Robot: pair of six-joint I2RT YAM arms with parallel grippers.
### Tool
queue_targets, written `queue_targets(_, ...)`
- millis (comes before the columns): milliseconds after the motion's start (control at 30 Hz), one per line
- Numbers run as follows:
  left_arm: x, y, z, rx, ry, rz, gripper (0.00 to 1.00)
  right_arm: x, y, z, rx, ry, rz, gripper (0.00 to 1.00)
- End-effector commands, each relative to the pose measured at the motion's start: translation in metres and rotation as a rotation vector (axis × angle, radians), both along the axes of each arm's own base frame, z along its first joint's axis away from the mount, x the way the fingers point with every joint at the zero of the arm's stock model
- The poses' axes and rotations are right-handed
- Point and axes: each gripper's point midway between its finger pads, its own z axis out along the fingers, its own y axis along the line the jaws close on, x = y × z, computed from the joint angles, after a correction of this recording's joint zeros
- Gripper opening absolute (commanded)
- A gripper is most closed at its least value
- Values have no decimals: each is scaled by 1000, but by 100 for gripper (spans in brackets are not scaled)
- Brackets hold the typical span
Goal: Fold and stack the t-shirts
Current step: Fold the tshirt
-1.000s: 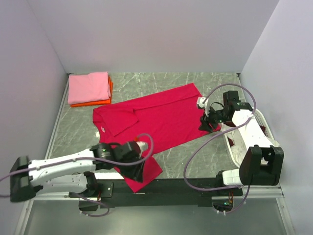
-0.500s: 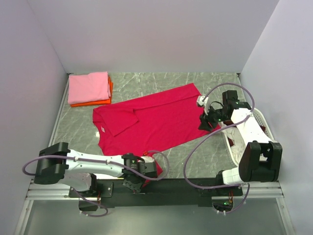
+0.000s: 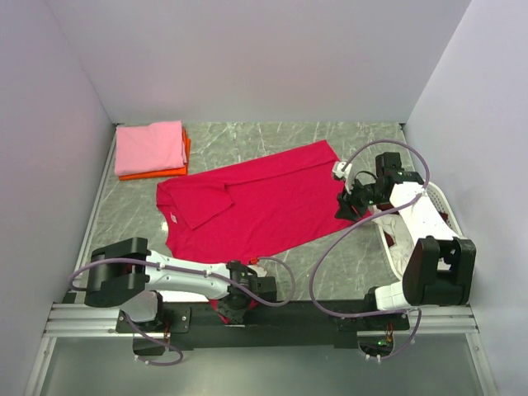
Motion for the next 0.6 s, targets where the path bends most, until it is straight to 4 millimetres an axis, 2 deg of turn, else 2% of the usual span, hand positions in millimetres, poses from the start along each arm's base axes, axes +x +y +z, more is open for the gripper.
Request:
queue_targets(0,3,1,0,24,-23,-14,15,0,0,2,16,-3,3,52)
queue_targets(100,10,-2,12,13,-58,-16,0,0,-1,4,7,-12,4,52)
queue_targets(167,17,-11,27,-23,-95,-11,0,1,-6,5,-22,-21,0,52)
queue_targets(267,35,-11,45,-51,-147,12,0,8,-18,3,-93,-55,-9,51)
queue_targets(400,64,-12,66,-139,-192,86,0,13,-57,-21,-300,-98,89,52)
queue_targets(433,67,-15,71,-171,-189,92,0,13,-64,-28,-348,-121,172,52)
queue_targets(533,78,-14,88,-235,-201,111,0,15,-79,-45,-443,-116,276,52)
queue_targets(567,80,-11,90,-234,-205,116,0,18,-78,-48,-451,-107,302,52)
